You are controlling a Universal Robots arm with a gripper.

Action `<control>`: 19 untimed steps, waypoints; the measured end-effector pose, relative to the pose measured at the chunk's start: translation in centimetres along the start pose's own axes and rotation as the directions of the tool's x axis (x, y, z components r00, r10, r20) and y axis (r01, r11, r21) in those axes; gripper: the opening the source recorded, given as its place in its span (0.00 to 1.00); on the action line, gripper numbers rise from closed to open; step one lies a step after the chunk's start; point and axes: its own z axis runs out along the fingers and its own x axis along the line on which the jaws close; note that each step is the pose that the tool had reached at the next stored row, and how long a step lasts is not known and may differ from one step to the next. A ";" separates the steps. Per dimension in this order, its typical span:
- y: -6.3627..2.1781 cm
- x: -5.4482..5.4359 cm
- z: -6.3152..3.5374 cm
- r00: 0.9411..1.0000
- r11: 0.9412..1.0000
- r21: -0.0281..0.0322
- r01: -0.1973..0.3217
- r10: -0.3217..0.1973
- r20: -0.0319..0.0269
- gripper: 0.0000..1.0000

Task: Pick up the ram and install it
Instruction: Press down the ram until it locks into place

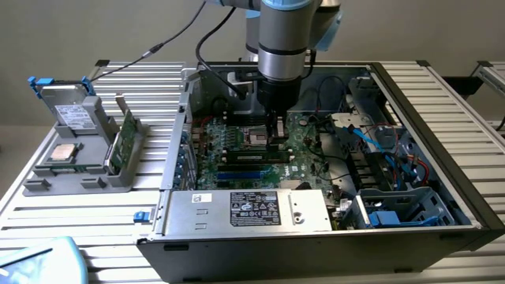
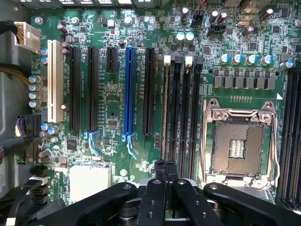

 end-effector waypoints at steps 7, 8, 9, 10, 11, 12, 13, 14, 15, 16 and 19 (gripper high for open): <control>-0.16 0.0 0.71 1.000 1.000 -0.005 0.001 0.000 0.004 0.11; -0.16 0.0 0.75 1.000 1.000 -0.005 0.000 0.000 0.005 0.11; -0.16 0.0 0.76 1.000 1.000 -0.006 0.001 -0.001 0.005 0.11; -0.16 0.0 0.76 1.000 1.000 -0.007 0.001 -0.001 0.005 0.11; -0.16 0.0 0.75 1.000 1.000 -0.007 0.001 -0.001 0.006 0.11; -0.12 0.0 0.70 1.000 1.000 -0.007 0.001 -0.001 0.007 0.11; -0.05 0.0 0.64 1.000 1.000 -0.007 0.001 -0.001 0.008 0.11; 0.07 0.0 0.56 1.000 1.000 -0.007 0.001 -0.001 0.008 0.11; 0.22 0.0 0.48 1.000 1.000 -0.008 0.001 -0.001 0.008 0.11; 0.39 0.0 0.44 1.000 1.000 -0.010 0.001 -0.001 0.008 0.11; 0.98 0.0 0.41 1.000 1.000 -0.015 0.001 -0.001 0.008 0.11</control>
